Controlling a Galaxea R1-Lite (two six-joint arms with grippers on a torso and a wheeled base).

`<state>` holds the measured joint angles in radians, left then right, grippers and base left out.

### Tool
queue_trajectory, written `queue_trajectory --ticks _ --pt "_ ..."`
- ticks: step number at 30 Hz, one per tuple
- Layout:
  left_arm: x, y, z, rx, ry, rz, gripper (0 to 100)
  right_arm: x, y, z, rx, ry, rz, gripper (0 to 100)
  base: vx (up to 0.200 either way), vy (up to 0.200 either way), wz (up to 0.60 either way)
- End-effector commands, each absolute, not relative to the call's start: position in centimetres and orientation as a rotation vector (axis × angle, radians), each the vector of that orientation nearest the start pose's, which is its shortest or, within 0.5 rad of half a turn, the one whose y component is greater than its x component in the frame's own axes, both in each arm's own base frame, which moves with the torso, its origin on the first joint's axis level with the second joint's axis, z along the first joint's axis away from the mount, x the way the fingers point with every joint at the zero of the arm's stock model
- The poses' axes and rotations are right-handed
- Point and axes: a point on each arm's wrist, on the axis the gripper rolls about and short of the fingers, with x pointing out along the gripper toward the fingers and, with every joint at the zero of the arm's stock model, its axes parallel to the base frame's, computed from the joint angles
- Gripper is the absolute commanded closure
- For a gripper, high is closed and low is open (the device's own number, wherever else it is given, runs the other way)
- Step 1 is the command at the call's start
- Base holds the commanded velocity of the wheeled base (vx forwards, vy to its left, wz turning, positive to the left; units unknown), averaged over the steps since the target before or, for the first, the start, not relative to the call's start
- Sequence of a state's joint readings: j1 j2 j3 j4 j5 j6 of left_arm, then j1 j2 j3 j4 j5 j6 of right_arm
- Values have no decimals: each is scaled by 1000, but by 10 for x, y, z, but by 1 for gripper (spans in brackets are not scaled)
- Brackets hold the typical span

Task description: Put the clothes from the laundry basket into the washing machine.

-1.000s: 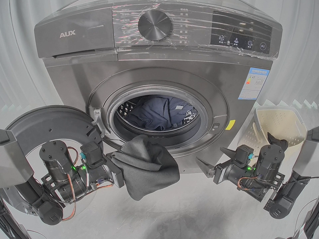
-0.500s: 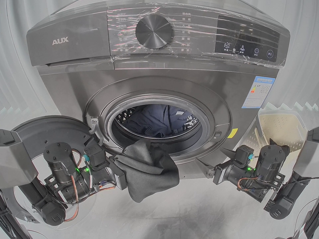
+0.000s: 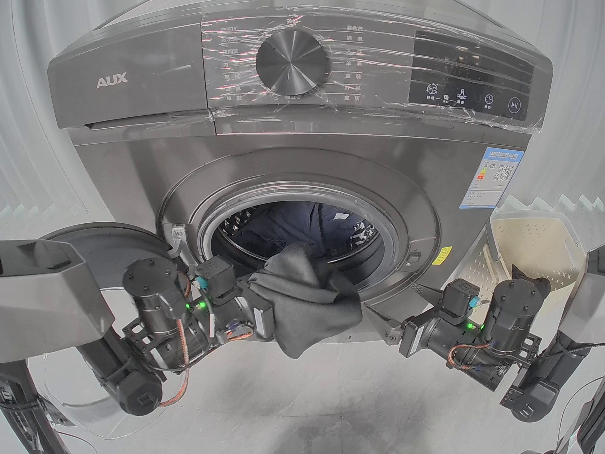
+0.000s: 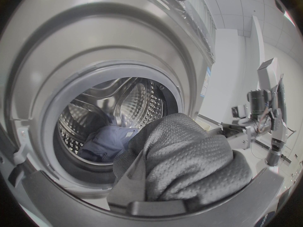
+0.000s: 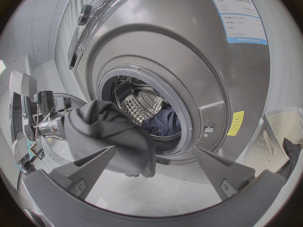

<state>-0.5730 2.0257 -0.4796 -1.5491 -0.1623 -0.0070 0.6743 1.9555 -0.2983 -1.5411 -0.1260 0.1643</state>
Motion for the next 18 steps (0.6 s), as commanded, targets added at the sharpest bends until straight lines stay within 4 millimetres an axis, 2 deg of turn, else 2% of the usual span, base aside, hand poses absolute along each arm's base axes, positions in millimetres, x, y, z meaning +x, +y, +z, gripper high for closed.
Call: queue_trajectory --ticks 1,18 --pt "291 -198 75 -56 19 -748 100 213 170 86 115 156 541 0 0 0 0" --pt "369 -237 53 -140 -118 -669 100 212 172 85 112 159 551 0 0 0 0"
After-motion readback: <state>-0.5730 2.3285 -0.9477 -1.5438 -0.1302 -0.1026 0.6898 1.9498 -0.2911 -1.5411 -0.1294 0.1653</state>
